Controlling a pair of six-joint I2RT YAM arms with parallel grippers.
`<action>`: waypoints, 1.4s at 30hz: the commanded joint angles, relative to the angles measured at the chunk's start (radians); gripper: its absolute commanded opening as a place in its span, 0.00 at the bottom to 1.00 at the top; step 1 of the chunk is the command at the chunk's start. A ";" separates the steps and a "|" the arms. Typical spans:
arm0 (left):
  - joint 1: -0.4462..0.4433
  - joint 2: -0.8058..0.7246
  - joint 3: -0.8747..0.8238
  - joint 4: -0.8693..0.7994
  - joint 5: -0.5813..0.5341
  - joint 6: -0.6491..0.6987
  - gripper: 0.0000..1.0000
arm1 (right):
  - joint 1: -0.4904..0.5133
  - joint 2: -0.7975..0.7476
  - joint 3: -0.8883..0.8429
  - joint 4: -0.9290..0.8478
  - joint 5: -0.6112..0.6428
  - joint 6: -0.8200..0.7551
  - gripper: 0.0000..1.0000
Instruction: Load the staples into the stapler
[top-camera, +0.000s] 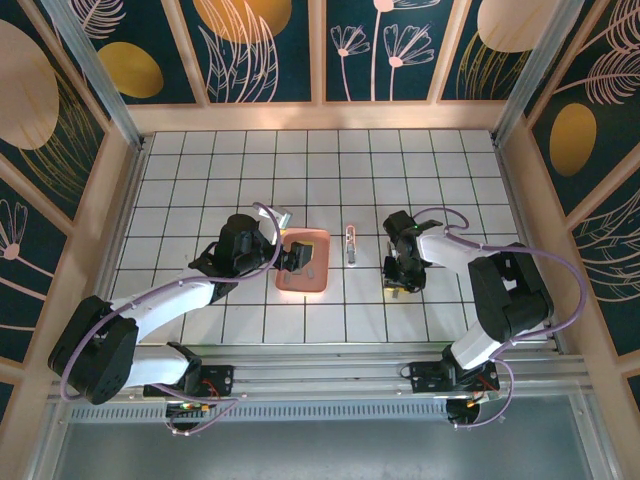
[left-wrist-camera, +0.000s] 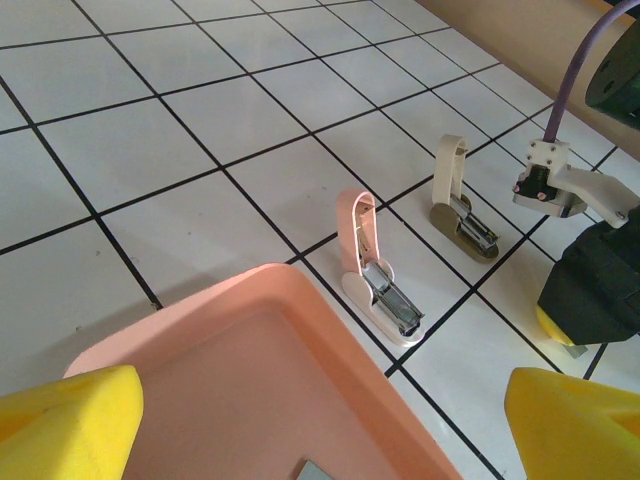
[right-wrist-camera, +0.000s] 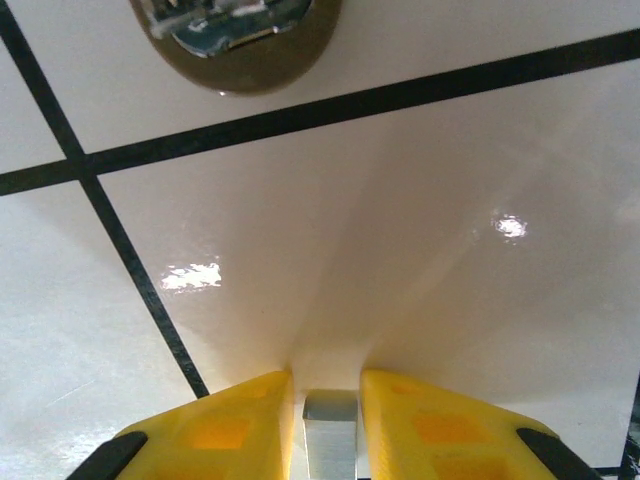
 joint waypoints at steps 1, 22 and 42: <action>-0.007 -0.011 0.013 -0.009 -0.005 0.011 0.93 | 0.009 0.002 -0.013 -0.032 0.015 0.027 0.26; -0.007 -0.060 -0.019 0.007 -0.204 -0.054 0.94 | 0.029 -0.169 -0.049 0.096 0.142 0.060 0.17; -0.006 -0.034 0.027 0.014 -0.323 -0.138 0.95 | 0.006 -0.206 -0.064 0.378 0.277 -0.141 0.16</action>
